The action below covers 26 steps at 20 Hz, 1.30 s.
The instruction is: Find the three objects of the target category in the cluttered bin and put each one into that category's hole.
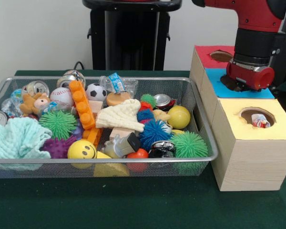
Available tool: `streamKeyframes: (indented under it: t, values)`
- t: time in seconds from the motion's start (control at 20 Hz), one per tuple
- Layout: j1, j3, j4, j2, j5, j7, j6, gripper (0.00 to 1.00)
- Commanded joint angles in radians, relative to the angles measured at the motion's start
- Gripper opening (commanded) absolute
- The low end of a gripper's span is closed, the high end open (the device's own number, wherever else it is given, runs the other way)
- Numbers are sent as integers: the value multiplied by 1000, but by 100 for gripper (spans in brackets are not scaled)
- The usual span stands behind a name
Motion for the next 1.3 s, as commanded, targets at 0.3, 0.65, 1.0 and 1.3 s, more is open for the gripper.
streamKeyframes:
  t: [0.3,0.65,1.0,1.3]
  values:
    - [-84,197,43,26,-20,221,-119,0]
    - [-160,263,243,-271,-16,188,86,0]
    - [-113,198,268,-422,5,183,319,0]
    - [-54,135,239,-432,4,212,380,0]
